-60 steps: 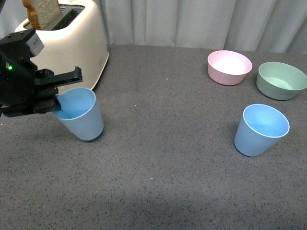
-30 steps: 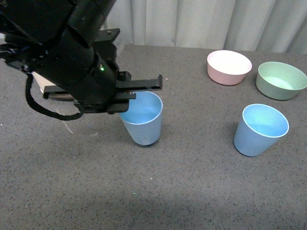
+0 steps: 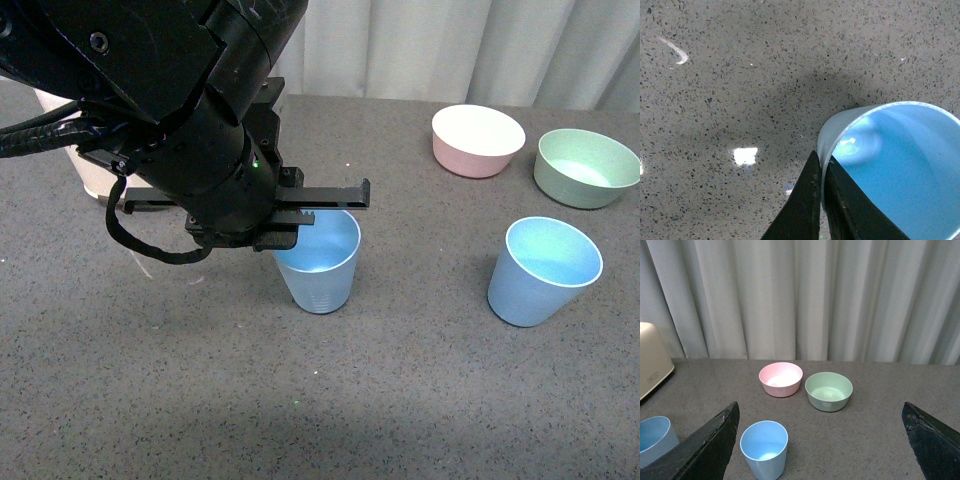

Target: Stack blue cups with both arms

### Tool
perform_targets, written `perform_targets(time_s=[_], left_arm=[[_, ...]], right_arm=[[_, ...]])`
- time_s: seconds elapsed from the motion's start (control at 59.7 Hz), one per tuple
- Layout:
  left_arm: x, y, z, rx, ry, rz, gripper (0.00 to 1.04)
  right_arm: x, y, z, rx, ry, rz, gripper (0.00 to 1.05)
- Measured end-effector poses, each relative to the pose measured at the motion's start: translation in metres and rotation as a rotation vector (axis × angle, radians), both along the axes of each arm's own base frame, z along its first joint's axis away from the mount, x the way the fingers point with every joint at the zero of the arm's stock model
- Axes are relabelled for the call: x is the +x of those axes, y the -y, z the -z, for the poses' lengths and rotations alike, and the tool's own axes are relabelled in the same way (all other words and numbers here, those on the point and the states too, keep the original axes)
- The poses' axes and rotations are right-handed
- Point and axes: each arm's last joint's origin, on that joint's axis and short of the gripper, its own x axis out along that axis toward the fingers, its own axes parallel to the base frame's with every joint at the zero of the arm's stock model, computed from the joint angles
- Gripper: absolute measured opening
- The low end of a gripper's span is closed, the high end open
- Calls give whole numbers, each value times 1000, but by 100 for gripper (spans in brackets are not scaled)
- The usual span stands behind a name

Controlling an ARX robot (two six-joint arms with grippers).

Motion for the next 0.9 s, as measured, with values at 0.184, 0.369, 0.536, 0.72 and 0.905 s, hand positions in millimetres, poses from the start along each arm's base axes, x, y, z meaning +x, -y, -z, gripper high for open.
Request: perform_targets(time_s=[0.184,0.369,0.536,0.72,0.905], left_arm=[[0,0,0,-10,1,-4,16],[-1,0,-8,-33,7,-21,45],[-4,0,-29,-84,36,-20,70],[-8,-1,-46,-100,84,-19,96],[-19,-16,-24,78,519,-97,81]], right_arm=[[0,0,0,0,0,0,95],[0,0,0,0,0,0,95],[0,0,0,0,0,0,95],[0,0,0,0,0,0,95],[0,0,0,0,0,-1,95]])
